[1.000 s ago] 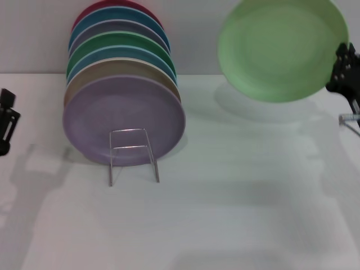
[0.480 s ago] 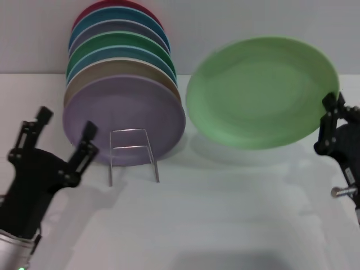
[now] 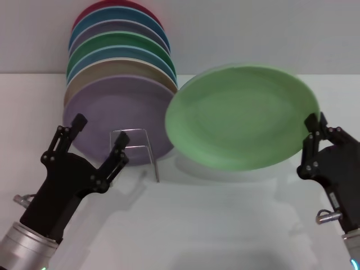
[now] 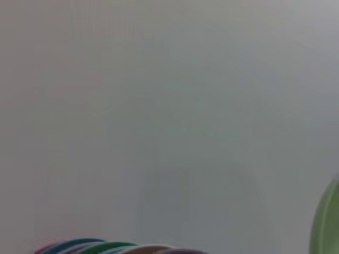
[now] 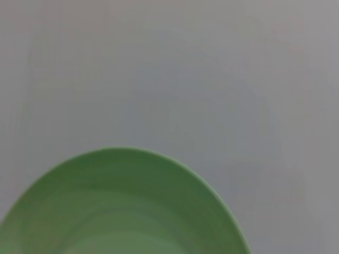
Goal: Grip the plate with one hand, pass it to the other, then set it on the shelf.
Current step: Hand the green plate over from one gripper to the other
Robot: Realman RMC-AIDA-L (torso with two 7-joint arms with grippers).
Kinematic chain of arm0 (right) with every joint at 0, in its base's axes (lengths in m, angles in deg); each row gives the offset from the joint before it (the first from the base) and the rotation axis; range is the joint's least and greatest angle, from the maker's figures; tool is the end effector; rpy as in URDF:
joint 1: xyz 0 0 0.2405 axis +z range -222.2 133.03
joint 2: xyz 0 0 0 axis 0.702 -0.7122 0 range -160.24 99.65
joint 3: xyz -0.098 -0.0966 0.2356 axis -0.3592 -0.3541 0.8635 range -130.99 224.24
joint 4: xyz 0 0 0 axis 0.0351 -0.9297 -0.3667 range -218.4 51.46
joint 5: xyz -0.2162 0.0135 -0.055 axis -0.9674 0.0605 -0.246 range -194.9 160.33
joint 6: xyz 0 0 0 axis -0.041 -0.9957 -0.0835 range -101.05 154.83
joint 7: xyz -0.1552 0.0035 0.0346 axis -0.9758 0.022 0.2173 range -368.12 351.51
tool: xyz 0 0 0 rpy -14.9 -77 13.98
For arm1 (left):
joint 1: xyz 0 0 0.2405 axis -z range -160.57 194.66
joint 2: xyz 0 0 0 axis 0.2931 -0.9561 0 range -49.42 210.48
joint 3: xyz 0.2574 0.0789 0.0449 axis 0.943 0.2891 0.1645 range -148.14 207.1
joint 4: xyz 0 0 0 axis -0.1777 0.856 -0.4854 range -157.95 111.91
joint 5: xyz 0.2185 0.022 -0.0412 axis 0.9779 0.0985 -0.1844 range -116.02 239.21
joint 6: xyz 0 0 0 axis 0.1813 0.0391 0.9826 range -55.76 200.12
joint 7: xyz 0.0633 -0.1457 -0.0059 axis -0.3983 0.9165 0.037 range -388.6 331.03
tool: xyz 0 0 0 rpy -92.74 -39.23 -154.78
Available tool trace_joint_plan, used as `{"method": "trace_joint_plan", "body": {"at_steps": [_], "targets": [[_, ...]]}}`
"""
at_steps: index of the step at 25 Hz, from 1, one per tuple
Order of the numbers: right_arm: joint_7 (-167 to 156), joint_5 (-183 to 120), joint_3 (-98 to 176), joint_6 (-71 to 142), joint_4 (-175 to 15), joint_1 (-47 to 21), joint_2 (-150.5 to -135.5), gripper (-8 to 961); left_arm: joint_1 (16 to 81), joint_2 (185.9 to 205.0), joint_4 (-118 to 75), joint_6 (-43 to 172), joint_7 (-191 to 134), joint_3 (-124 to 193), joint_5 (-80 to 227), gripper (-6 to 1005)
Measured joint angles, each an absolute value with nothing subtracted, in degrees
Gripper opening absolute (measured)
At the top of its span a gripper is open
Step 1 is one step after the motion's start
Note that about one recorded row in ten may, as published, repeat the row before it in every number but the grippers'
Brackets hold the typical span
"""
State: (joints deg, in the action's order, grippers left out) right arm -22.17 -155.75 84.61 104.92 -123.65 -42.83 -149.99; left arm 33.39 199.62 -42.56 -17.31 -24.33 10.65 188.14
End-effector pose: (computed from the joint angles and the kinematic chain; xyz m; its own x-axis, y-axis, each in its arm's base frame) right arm 0.2666 0.2462 -0.0737 0.6625 0.2880 -0.6915 -0.6489 -0.2405 -0.7218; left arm -0.2777 0.2627 -0.0798 0.5719 -0.2454 0.7828 0.6056 -0.5174 -0.6046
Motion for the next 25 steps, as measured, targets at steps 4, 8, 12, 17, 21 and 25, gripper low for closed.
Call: {"method": "trace_joint_plan", "body": {"at_steps": [4, 8, 12, 17, 21, 25], "targets": [[-26.14, -150.56, 80.05, 104.98, -123.83, -41.44, -150.03, 28, 33.39, 199.59, -43.07, -16.42, -24.35, 12.33, 188.15, 809], [-30.01, -146.43, 76.17, 105.05, -124.37, -40.60, -150.06, 31, 33.46, 199.62, -43.92, -14.79, -24.37, 13.53, 188.16, 807], [-31.45, -145.80, 74.45, 105.16, -124.91, -40.37, -150.08, 34, 33.71, 199.62, -44.30, -13.40, -24.39, 13.82, 188.16, 805], [-33.07, -145.50, 72.78, 105.19, -125.27, -40.21, -150.16, 38, 34.56, 199.62, -44.59, -11.93, -24.39, 13.89, 188.15, 803], [-33.57, -145.47, 72.29, 105.13, -125.38, -40.20, -150.17, 41, 34.82, 199.62, -44.72, -10.81, -24.39, 13.93, 188.15, 801], [-34.26, -144.75, 71.84, 105.07, -125.76, -40.28, -150.17, 44, 34.89, 199.62, -45.04, -10.11, -24.39, 13.89, 188.16, 799]]}}
